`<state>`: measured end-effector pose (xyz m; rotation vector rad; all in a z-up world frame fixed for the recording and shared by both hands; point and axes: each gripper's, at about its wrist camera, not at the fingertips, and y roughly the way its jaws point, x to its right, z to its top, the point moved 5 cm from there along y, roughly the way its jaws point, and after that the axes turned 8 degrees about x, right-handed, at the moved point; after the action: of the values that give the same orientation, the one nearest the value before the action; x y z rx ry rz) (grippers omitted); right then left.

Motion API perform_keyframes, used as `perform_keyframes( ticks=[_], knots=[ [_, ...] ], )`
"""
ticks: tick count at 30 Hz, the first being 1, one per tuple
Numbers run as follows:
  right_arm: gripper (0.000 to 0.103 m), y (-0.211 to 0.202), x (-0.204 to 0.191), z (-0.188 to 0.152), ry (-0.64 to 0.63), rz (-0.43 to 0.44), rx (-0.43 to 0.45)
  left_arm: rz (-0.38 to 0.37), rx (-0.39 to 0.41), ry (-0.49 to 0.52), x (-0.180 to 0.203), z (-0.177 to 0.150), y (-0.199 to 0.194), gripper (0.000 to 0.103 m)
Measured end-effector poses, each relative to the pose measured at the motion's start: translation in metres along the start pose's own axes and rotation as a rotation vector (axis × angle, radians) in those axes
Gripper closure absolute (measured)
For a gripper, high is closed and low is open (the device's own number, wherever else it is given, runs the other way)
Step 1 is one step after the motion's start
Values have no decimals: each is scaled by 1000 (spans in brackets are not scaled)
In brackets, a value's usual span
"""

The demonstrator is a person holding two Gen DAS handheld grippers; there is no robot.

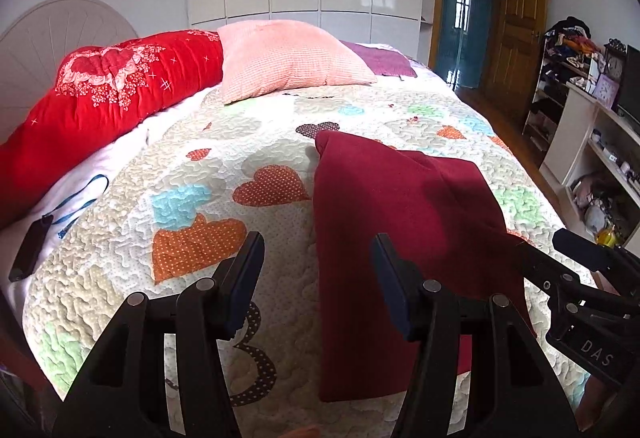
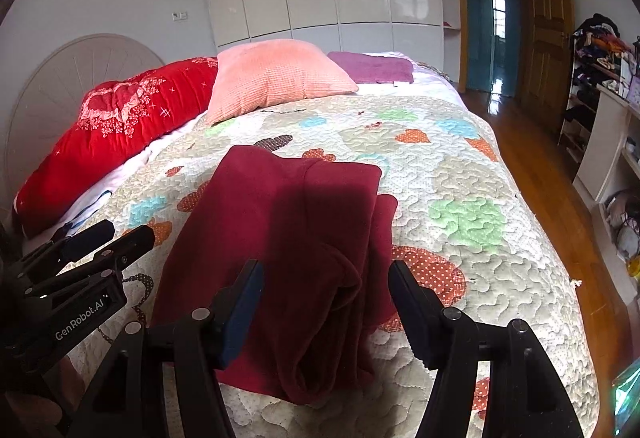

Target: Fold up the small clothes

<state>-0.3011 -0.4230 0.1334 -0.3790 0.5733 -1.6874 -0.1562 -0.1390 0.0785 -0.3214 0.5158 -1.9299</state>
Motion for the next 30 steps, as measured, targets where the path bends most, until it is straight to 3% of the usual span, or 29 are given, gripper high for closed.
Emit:
perform_keyframes(
  ticks=[30],
  knots=[
    [39, 14, -1, -9, 24, 19, -32, 19, 3, 28, 8, -8, 5, 47]
  ],
)
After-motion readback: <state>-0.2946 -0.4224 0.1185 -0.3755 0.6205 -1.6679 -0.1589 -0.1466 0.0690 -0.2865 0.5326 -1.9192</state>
